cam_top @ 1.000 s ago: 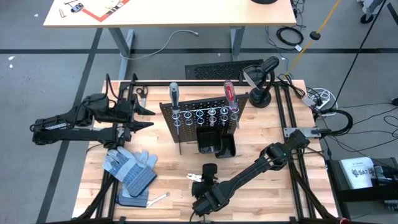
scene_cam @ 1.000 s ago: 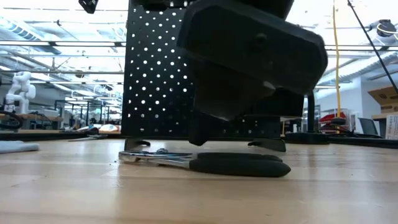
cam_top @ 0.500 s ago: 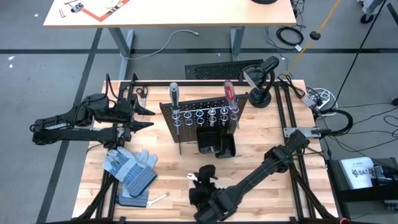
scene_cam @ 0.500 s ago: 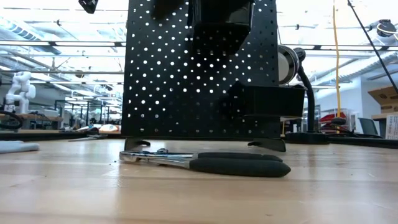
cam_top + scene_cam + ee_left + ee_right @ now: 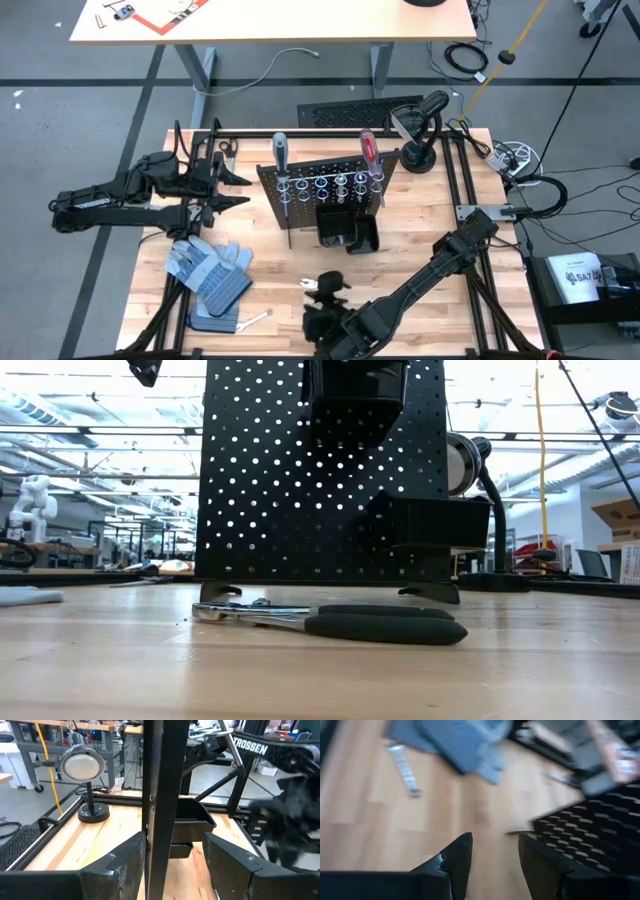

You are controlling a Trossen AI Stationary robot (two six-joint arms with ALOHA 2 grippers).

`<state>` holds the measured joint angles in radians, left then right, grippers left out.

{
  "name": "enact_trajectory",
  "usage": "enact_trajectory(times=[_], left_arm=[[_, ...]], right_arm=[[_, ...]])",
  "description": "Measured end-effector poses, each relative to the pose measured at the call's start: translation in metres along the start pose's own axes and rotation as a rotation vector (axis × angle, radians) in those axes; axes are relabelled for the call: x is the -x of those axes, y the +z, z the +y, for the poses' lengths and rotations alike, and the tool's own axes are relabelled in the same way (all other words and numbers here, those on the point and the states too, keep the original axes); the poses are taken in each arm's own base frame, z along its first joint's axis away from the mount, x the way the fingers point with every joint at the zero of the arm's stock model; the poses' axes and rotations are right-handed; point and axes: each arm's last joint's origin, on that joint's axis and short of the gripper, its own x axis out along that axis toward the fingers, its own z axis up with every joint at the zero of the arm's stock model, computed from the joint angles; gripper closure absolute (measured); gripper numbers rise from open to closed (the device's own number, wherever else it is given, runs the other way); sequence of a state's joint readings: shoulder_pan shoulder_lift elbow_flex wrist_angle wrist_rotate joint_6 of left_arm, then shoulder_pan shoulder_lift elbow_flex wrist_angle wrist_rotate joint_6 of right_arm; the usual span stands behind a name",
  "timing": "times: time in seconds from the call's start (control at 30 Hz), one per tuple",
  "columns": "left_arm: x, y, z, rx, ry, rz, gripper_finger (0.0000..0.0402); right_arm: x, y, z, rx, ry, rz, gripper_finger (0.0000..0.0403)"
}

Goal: Hang tools onto peg board
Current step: Hang the silver wrench on the black peg board

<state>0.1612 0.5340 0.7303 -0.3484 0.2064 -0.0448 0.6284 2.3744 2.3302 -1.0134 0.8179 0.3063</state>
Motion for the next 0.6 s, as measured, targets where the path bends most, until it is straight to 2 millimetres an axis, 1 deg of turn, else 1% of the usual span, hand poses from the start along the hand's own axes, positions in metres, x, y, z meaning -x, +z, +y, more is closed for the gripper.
enact_trajectory(times=[0.17,0.27,0.33,0.47,0.6], left_arm=[[0.000,0.000,0.000,0.000,0.002,-0.004,0.0195],[0.000,0.000,0.000,0.000,0.002,-0.004,0.0195],[0.000,0.000,0.000,0.001,0.002,-0.004,0.0195],[0.000,0.000,0.000,0.001,0.003,-0.004,0.0195],[0.000,0.000,0.000,0.007,-0.001,0.003,0.0195]], right_arm=[[-0.025,0.011,0.005,0.033,0.242,-0.094,0.0250],[-0.041,0.014,0.001,0.062,0.321,-0.129,0.0250],[-0.052,0.015,-0.006,0.051,0.385,-0.127,0.0250],[-0.078,0.012,-0.018,0.034,0.463,-0.094,0.0250],[-0.106,0.003,-0.017,0.045,0.512,-0.054,0.0250]])
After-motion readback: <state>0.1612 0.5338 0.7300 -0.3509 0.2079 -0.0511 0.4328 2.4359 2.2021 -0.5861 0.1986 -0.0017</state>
